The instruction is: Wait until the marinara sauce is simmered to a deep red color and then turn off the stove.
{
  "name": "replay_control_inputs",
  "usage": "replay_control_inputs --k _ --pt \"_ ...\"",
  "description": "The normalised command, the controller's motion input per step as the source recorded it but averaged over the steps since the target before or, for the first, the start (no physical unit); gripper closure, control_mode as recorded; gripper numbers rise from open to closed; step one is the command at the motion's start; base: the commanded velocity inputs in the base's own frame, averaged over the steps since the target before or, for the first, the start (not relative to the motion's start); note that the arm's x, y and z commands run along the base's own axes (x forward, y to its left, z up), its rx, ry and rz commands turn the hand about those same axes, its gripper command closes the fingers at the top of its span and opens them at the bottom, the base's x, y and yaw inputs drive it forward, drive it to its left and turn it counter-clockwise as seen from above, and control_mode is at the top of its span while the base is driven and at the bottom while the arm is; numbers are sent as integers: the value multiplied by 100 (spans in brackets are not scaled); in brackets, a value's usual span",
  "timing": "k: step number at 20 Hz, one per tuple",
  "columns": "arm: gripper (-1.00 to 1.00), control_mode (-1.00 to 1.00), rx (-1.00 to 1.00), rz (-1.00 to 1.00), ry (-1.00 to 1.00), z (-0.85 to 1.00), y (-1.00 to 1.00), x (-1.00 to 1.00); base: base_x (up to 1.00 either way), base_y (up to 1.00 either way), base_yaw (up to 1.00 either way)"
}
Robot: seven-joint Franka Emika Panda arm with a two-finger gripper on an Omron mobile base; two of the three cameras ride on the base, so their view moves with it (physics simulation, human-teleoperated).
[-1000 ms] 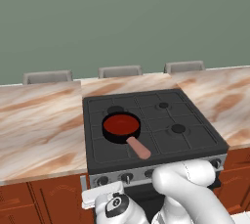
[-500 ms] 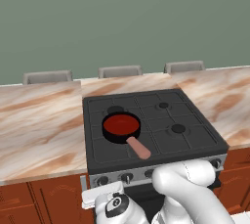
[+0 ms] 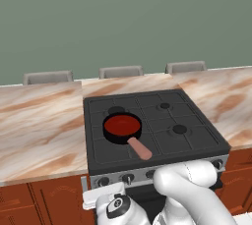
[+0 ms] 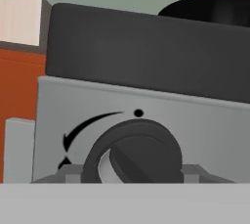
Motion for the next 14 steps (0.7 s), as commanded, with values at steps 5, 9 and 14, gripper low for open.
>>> replay_control_inputs --k 5,9,14 --pt "100 -100 10 -1 0 0 -15 0 0 0 0" --pt "100 -100 11 -1 0 0 -16 0 0 0 0" --pt "100 -100 12 -3 0 0 -13 0 0 0 0"
